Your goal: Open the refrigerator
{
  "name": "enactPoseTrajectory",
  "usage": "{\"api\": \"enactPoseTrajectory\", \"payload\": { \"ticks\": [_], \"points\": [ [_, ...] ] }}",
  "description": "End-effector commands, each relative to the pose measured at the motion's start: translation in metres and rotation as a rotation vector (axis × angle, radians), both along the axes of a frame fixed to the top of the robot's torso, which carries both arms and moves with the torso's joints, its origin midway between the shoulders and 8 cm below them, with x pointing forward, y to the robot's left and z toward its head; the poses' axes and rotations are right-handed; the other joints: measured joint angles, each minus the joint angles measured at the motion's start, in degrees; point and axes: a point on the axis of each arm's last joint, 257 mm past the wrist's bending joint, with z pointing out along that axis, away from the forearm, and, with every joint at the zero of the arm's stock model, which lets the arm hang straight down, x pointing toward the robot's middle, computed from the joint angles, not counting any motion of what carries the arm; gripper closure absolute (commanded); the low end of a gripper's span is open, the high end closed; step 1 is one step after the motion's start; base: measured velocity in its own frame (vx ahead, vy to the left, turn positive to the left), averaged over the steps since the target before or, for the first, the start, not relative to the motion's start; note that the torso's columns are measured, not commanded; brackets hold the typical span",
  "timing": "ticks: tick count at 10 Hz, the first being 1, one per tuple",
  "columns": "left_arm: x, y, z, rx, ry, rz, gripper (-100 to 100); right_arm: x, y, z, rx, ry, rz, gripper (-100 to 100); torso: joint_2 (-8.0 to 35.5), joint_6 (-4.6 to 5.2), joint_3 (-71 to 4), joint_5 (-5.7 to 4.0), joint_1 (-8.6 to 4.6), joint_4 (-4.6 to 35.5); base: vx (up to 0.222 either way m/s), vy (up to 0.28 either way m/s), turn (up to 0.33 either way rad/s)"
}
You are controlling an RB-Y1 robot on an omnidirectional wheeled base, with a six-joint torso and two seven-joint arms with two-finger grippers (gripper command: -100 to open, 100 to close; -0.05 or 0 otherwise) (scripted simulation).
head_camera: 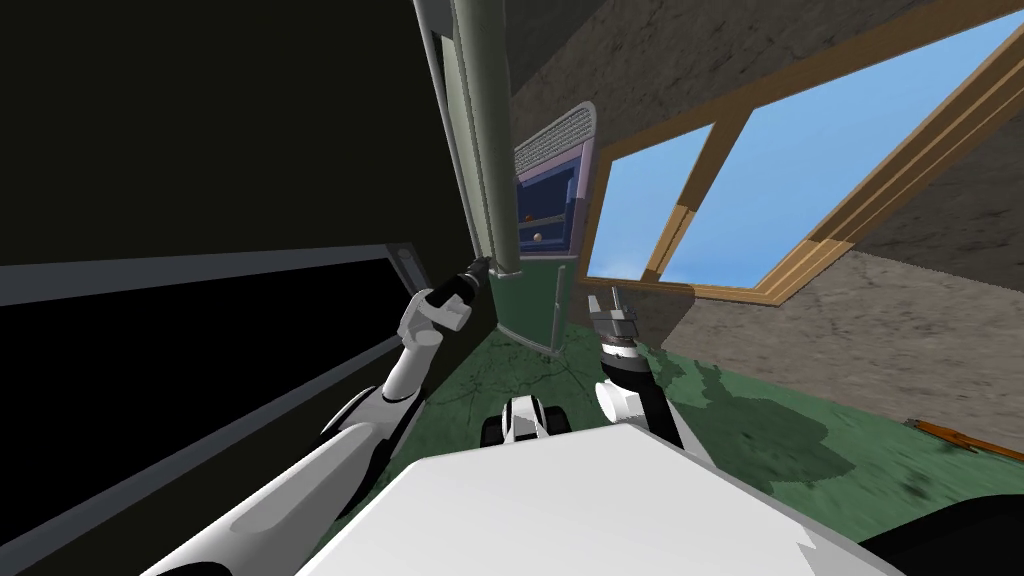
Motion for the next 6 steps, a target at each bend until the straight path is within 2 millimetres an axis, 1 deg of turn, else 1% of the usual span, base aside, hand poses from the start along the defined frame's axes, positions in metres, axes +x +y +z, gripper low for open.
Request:
{"api": "enactPoseTrajectory", "payload": {
  "ticks": [1,2,3,4,5,6],
  "points": [
    [-0.008,-0.007,0.014,-0.003,-0.029,-0.029,100,0.0,0.0,0.0,0.0,0.0,0.0,0,0.1,-0.01,0.1,0.0,-0.17,0.0,-0.023,0.305,-0.048],
    [-0.008,-0.007,0.014,-0.003,-0.029,-0.029,100,0.0,0.0,0.0,0.0,0.0,0.0,0,0.2,0.0,0.2,0.0,-0.08,0.0,0.024,0.243,-0.041],
    [-0.014,-0.017,0.013,-0.004,-0.027,-0.06,100,0.0,0.0,0.0,0.0,0.0,0.0,0,0.2,0.02,0.1,-0.06,-0.37,0.0,0.037,0.256,-0.044],
    [-0.014,-0.017,0.013,-0.004,-0.027,-0.06,100,0.0,0.0,0.0,0.0,0.0,0.0,0,0.1,0.08,0.1,-0.08,-0.34,-0.1,-0.015,0.22,-0.036],
    [-0.021,-0.026,0.013,-0.004,-0.026,-0.09,100,0.0,0.0,0.0,0.0,0.0,0.0,0,0.2,0.07,0.2,-0.08,-0.46,-0.1,-0.009,0.292,-0.065],
    [-0.021,-0.026,0.013,-0.004,-0.026,-0.09,100,0.0,0.0,0.0,0.0,0.0,0.0,0,0.4,0.03,0.3,-0.02,-0.16,-0.1,-0.011,0.271,-0.042]
  ]
}}
